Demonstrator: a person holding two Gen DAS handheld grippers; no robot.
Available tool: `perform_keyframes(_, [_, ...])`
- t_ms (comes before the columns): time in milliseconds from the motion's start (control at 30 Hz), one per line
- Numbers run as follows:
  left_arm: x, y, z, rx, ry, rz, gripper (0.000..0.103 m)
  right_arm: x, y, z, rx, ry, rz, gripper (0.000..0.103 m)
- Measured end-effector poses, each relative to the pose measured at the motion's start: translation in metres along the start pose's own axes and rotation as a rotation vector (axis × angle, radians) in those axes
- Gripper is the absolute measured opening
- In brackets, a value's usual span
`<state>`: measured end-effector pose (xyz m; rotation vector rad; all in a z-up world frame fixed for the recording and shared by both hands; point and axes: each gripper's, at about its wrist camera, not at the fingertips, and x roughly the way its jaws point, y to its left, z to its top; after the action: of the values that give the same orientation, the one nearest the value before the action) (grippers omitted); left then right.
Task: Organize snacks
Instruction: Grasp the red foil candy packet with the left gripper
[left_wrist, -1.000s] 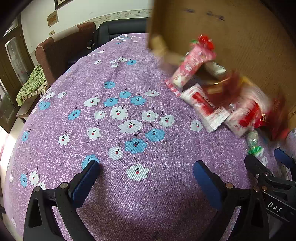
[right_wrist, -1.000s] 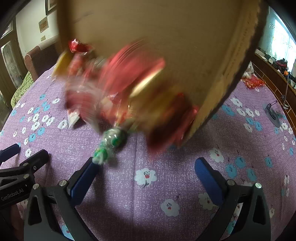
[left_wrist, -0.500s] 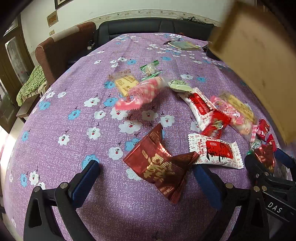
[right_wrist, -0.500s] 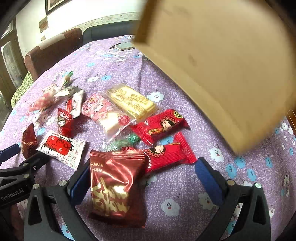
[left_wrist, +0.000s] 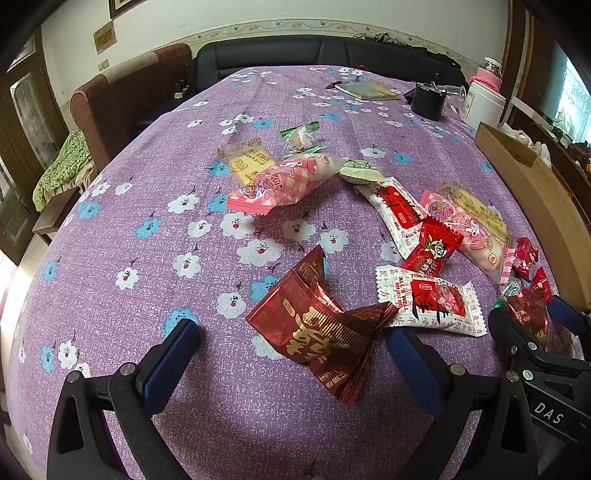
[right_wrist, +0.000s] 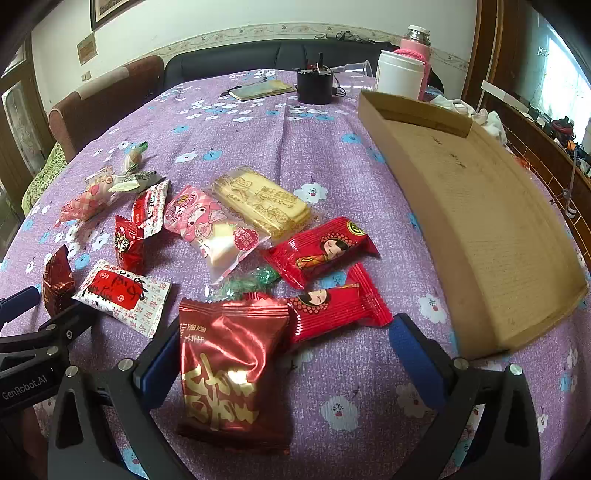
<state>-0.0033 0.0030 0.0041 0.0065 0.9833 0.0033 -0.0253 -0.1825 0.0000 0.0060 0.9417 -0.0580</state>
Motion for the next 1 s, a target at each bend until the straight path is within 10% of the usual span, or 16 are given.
perform_keyframes(733, [0.004, -0.005, 0.001, -0.001, 0.000, 0.001, 0.103, -0.003, 0.005, -0.001, 0.004, 0.002, -0.005, 0.103])
perform_keyframes(1000, [-0.009, -0.004, -0.004, -0.017, -0.034, -0.068, 0.102, -0.023, -0.019, -0.008, -0.081, 0.035, 0.283, 0.103])
